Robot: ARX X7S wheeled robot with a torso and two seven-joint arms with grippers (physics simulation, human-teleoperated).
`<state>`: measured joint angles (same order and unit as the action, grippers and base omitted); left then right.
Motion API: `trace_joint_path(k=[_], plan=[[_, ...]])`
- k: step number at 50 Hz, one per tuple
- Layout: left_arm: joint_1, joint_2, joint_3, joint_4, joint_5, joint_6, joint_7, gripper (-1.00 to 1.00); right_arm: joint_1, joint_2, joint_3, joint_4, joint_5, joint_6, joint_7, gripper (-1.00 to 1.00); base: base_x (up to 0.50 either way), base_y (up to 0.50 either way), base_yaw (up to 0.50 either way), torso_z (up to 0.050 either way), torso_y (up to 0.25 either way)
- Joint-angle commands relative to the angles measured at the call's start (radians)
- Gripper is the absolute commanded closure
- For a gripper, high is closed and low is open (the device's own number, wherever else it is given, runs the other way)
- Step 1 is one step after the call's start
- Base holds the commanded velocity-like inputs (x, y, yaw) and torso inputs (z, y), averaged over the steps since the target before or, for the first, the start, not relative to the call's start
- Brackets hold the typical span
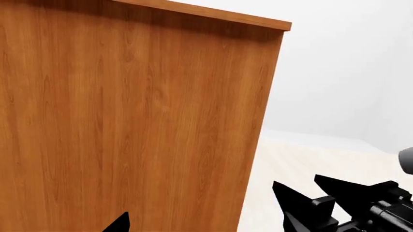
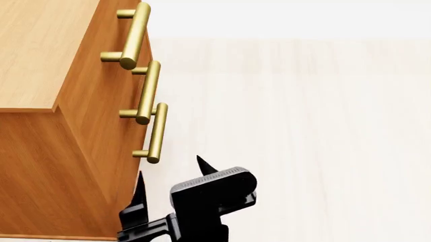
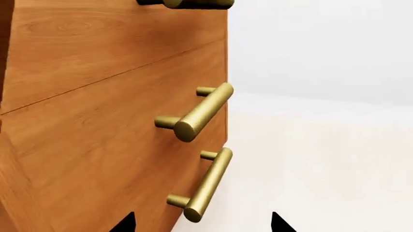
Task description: Put the bowl in the bottom drawer of the cabinet and close it.
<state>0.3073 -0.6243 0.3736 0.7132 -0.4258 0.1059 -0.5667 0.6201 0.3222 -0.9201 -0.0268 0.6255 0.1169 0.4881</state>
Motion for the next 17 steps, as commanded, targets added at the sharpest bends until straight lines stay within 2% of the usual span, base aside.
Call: trace_joint_path(k=[1,17], plan=[[-0.001,0.000,0.003,-0.003,0.005,0.003,0.001,-1.00,-0.039,0.109,0.016,-0.200,-0.012,0.041,0.107,-1.00,0.00,0.00,0.00,0.000,0.000],[-0.002,-0.001,0.009,0.006,0.012,-0.004,-0.005,-1.00,-0.143,0.250,0.018,-0.410,-0.100,0.066,0.266,-1.00,0.00,0.00,0.00,0.000,0.000]])
